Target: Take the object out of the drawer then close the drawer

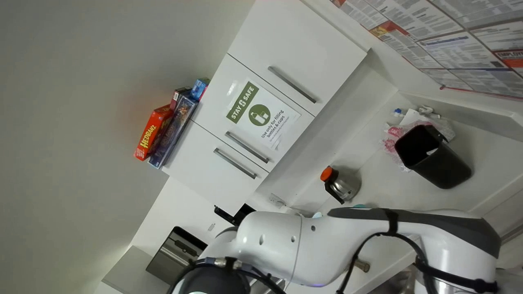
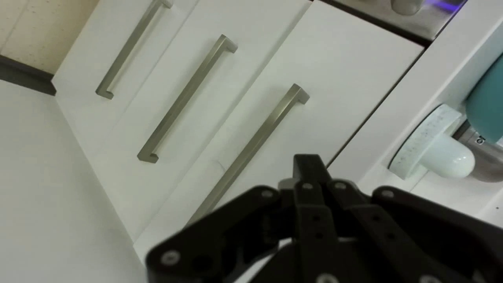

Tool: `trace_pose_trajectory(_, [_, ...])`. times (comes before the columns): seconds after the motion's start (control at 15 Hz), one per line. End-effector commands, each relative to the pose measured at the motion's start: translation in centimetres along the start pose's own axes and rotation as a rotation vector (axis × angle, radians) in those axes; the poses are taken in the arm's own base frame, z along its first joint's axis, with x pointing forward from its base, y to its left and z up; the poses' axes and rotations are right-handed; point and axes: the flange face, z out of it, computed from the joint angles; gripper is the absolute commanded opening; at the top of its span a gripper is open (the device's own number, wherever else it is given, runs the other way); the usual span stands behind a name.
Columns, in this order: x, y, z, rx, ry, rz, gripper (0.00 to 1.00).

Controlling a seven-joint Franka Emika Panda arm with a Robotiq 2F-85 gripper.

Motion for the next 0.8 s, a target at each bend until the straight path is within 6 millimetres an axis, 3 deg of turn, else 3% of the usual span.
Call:
trace_pose_trajectory(0.0, [-1.4,-5.9,-4.8,-0.07,-0.019,-0.093,0.0])
trace_pose_trajectory(0.33, [-1.7,-12.6,-8.7,-0.126,-0.069,-0.189,0.0])
trace_pose_trajectory(0.73, [-2.0,-16.8,-10.8,-0.143,-0.11,-0.27,0.0])
